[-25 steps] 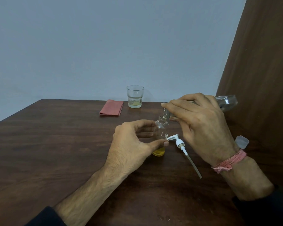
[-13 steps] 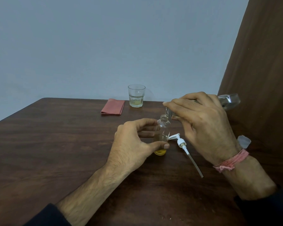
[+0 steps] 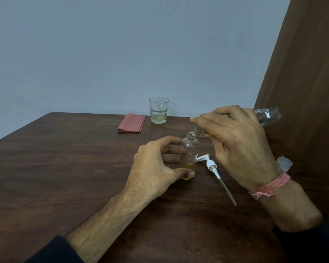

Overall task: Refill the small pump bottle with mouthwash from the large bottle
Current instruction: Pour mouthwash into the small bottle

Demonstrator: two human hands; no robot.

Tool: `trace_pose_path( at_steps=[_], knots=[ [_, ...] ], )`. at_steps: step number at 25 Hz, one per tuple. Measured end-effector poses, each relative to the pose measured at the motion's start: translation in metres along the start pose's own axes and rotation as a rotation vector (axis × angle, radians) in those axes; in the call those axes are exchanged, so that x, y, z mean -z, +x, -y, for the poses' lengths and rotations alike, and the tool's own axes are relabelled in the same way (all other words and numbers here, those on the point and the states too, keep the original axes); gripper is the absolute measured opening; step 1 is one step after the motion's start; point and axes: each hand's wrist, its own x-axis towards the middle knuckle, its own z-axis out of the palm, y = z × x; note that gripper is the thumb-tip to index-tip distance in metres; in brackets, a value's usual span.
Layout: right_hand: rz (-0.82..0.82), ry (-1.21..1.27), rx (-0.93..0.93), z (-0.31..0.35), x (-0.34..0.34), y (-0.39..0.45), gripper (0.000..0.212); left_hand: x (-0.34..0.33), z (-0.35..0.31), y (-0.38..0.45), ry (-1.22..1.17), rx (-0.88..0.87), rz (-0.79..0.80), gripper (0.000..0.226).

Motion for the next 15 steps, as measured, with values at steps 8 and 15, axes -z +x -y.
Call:
trace_pose_path(
  at_steps=[8,15],
  knots=[
    [-0.007,0.002,0.001,-0.0002,0.0015,0.0002,0.055,-0.0001,-0.0005,-0.0008,0.016,0.002,0.007,0.07],
    [-0.007,0.003,-0.002,0.0007,0.002,0.0004,0.054,0.0006,-0.0012,-0.001,0.024,-0.002,0.013,0.069]
  ],
)
